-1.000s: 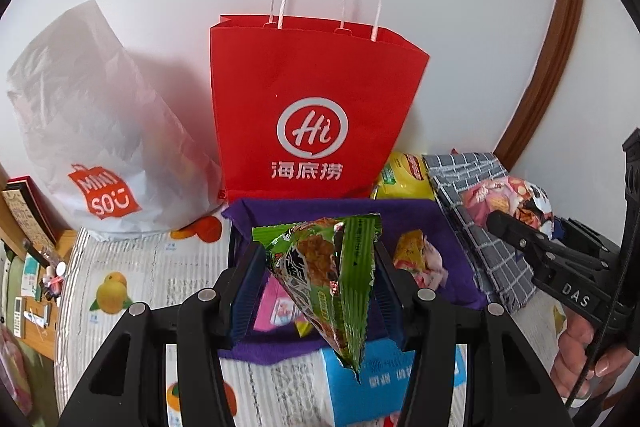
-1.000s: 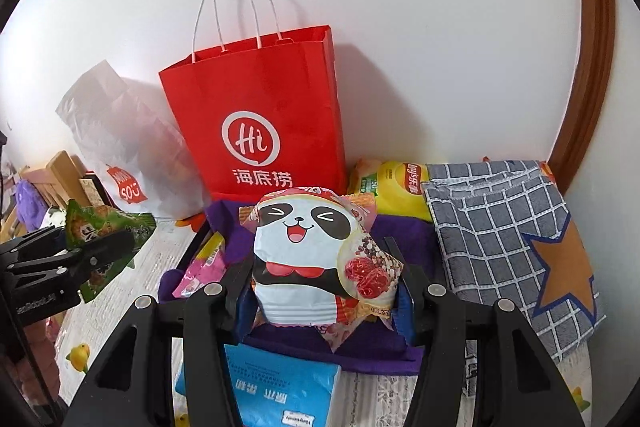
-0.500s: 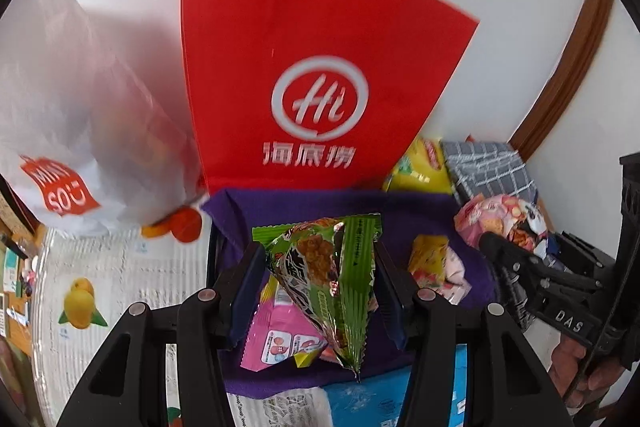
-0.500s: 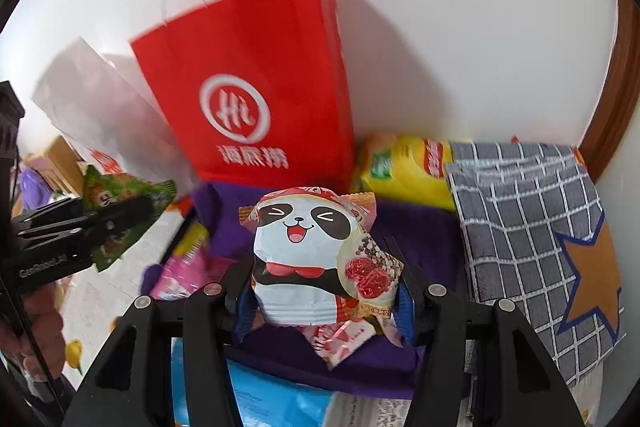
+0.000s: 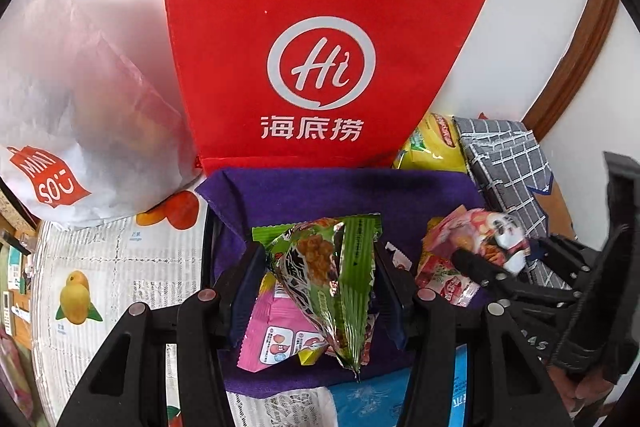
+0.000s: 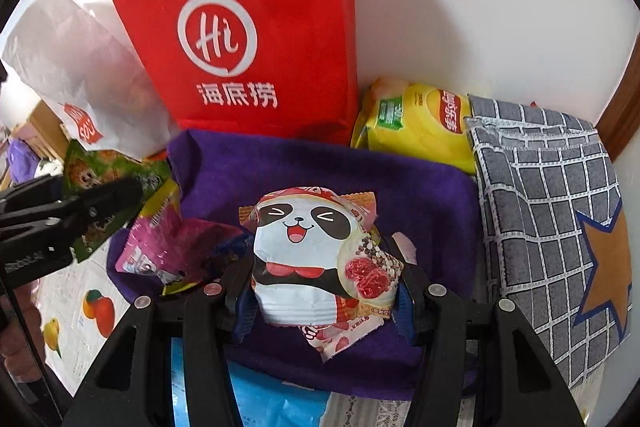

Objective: Organize snacks
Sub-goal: 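Lower the green bag and panda packet onto the towel and open both tools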

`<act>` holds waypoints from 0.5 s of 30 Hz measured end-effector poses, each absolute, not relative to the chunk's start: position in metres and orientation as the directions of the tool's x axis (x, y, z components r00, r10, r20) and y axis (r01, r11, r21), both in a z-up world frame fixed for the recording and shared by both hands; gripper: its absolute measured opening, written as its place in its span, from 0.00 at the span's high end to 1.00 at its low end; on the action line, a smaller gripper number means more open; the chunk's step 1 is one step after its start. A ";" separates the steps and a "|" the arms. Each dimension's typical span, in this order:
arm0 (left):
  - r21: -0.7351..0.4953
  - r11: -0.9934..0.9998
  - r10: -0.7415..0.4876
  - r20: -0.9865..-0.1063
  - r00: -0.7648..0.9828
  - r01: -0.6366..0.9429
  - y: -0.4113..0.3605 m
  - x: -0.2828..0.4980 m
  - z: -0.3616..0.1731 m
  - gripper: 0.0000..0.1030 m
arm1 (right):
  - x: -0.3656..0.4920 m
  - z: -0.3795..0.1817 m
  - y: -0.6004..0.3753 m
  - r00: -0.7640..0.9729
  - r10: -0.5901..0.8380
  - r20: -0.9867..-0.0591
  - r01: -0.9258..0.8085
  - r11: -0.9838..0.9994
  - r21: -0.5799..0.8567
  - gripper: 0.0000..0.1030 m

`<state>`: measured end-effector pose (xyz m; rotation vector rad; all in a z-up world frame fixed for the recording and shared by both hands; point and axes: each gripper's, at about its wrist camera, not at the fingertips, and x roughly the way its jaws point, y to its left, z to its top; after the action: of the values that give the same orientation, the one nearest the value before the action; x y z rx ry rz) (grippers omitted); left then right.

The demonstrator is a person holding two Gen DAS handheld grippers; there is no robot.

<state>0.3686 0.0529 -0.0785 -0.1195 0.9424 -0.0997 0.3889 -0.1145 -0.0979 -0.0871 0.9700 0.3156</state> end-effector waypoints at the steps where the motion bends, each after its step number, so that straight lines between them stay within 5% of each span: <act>1: -0.150 0.988 -0.143 -0.798 0.585 0.037 0.053 0.368 -0.078 0.51 | 0.391 -0.100 -0.114 0.517 0.221 -0.827 -0.301 0.951 0.066 0.47; 15: -0.146 0.988 -0.146 -0.806 0.573 0.046 0.050 0.368 -0.080 0.51 | 0.394 -0.108 -0.112 0.515 0.185 -0.837 -0.310 0.951 0.020 0.46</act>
<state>0.3684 0.0503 -0.0798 -0.1133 0.9544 -0.1133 0.3938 -0.1118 -0.1077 -0.1383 0.9867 0.2986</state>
